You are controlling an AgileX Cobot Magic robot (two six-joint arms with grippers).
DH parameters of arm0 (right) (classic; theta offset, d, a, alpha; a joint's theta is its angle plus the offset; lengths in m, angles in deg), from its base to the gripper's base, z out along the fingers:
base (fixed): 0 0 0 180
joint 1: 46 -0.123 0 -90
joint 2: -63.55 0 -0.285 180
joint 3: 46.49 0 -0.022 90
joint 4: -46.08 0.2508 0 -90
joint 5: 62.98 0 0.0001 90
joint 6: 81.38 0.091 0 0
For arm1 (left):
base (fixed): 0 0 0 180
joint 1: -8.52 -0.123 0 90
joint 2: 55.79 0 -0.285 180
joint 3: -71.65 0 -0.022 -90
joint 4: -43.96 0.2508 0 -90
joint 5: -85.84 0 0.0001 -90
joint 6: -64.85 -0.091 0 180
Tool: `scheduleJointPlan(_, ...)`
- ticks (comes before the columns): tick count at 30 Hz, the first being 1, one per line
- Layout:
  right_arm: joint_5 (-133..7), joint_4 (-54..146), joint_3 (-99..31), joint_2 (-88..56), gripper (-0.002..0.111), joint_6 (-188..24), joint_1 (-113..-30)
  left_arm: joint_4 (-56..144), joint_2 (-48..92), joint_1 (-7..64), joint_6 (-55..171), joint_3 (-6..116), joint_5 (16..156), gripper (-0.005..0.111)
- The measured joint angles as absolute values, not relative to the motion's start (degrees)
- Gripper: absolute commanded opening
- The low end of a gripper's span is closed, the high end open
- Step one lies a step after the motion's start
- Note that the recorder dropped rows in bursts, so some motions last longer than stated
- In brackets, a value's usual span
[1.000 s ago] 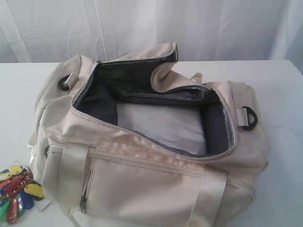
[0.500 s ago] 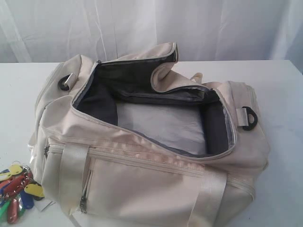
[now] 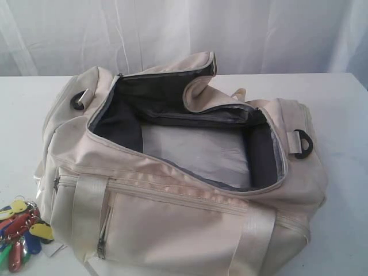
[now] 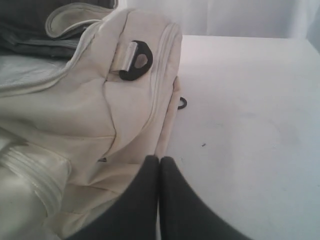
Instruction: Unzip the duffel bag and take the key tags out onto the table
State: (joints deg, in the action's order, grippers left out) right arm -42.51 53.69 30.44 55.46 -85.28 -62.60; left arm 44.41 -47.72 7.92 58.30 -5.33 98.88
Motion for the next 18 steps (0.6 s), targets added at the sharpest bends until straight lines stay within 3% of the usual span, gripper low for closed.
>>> scheduleJointPlan(18,-42.11,43.2,30.44,55.46,0.0,-75.57,-60.89,44.41,-47.72,7.92,58.3,-5.33,98.88,0.0)
